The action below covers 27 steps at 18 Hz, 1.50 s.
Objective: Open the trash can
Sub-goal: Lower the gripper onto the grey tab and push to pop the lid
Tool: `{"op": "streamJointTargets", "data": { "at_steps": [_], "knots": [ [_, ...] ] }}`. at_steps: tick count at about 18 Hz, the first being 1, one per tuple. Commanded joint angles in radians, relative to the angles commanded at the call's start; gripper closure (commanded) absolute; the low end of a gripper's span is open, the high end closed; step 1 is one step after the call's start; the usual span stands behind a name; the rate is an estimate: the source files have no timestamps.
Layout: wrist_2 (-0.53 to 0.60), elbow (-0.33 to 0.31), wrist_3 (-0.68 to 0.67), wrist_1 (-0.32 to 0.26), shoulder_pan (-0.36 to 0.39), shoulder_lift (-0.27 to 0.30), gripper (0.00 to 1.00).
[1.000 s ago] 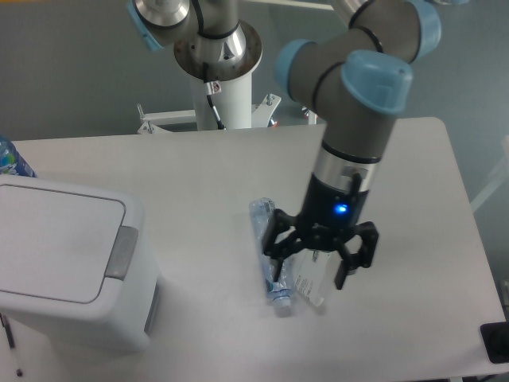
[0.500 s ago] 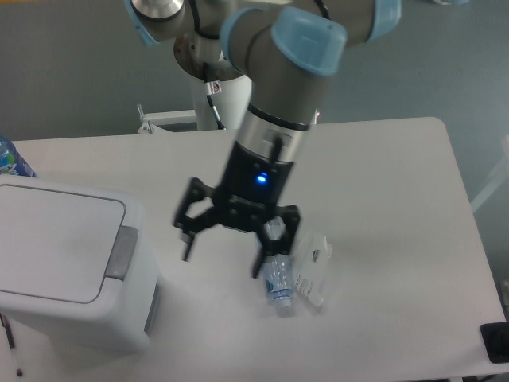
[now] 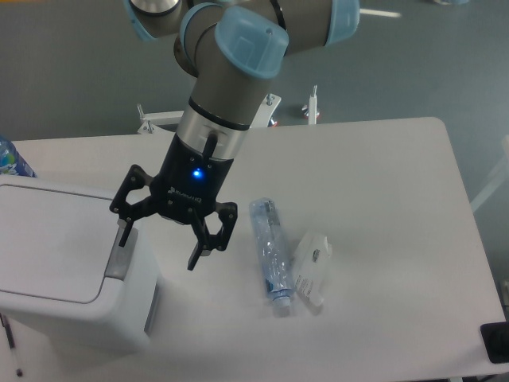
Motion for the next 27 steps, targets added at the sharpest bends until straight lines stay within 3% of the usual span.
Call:
{"op": "streamJointTargets", "data": {
  "at_steps": [7, 27],
  "knots": [
    [0.024, -0.021, 0.000, 0.044, -0.005, -0.005, 0.00],
    [0.107, -0.032, 0.000, 0.064, -0.040, -0.023, 0.00]
  ]
}}
